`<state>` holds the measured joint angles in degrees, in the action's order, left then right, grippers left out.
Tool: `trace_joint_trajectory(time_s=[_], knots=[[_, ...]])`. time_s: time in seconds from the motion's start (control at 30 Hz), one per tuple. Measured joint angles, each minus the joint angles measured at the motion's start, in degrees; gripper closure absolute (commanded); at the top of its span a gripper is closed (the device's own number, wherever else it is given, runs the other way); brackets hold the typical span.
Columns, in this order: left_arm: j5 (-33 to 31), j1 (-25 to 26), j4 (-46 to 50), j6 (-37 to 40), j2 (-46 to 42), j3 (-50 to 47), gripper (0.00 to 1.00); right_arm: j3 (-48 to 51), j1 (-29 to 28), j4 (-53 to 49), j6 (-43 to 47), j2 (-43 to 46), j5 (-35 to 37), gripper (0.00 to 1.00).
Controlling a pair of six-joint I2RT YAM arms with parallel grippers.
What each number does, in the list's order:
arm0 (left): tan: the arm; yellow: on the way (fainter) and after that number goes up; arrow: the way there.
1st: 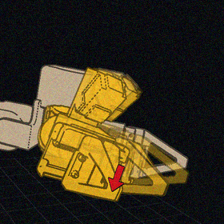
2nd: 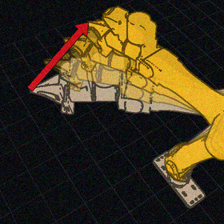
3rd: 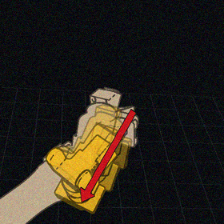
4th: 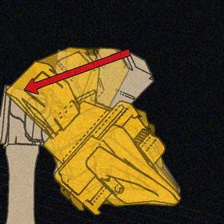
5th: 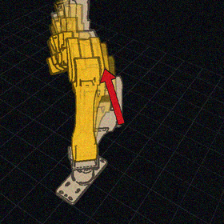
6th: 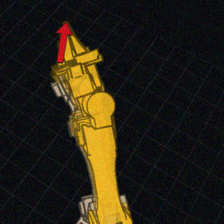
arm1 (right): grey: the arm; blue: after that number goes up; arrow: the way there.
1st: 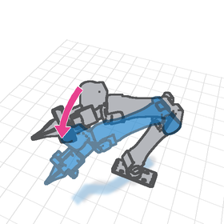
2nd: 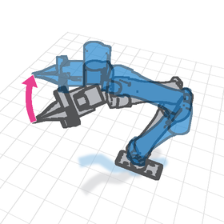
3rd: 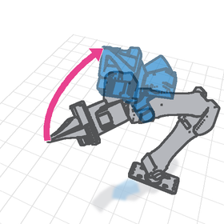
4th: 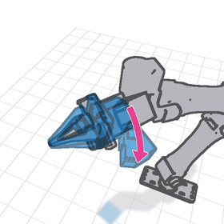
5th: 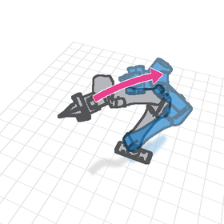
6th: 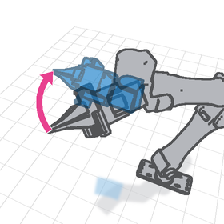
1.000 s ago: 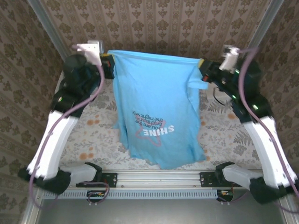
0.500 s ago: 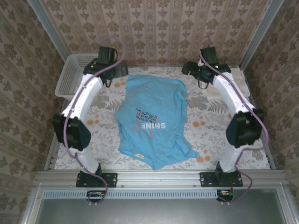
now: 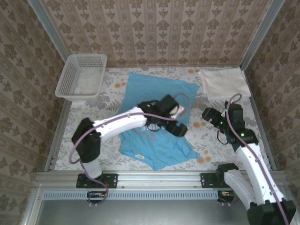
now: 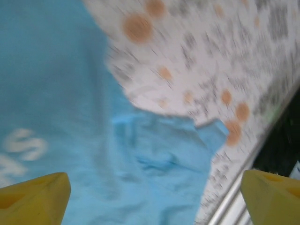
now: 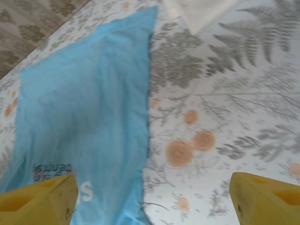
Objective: Fold and stack the t-shirts
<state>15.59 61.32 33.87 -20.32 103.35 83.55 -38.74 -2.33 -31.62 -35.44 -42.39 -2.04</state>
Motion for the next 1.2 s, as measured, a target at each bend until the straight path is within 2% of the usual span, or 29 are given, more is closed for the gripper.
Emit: trace_joint_trajectory(time_s=[0.2, 0.3, 0.37, 0.5, 0.63, 0.7, 0.93, 1.1, 1.13, 1.17, 1.2], knots=[[3.2, 6.1, 0.4, -3.0, 12.1, 3.0, 0.16, 5.3, 3.1, -3.4, -1.0, 4.5, -0.1, 0.18], [3.1, 6.6, 0.5, -5.1, 15.3, 4.9, 0.17, 6.6, 3.2, -3.4, -1.1, 4.4, -1.1, 0.19], [3.0, 6.5, 0.4, -6.3, 16.4, 5.8, 0.22, 7.1, 3.2, -3.4, -1.1, 4.4, -1.6, 0.19], [2.2, 6.1, 0.2, -9.0, 19.2, 9.2, 0.46, 7.3, 3.2, -3.3, -1.2, 4.4, -2.3, 0.19], [1.2, 4.9, -3.1, -13.2, 22.1, 10.5, 0.85, 7.4, 3.2, -3.3, -1.2, 4.4, -2.9, 0.21], [0.9, 3.3, -4.9, -15.4, 22.7, 10.3, 1.00, 7.4, 3.2, -3.3, -1.2, 4.4, -3.1, 0.22], [-2.4, -7.3, -9.8, -21.3, 23.2, 12.0, 1.00, 7.4, 3.2, -3.1, -1.2, 4.1, -4.3, 0.25], [-4.3, -14.7, -9.4, -22.4, 28.3, 23.2, 1.00, 7.5, 3.2, -1.2, -1.3, 1.4, -7.3, 0.29], [-4.3, -15.8, -8.8, -22.4, 30.4, 27.5, 0.96, 7.5, 3.2, -0.7, -1.2, 0.2, -8.1, 0.30], [-4.3, -16.6, -8.3, -22.2, 32.1, 31.2, 0.86, 7.5, 3.2, -0.2, -1.2, -1.0, -8.9, 0.31], [-4.0, -17.4, -7.5, -21.7, 34.0, 35.4, 0.70, 7.5, 3.2, 0.3, -1.2, -2.3, -9.6, 0.31]])
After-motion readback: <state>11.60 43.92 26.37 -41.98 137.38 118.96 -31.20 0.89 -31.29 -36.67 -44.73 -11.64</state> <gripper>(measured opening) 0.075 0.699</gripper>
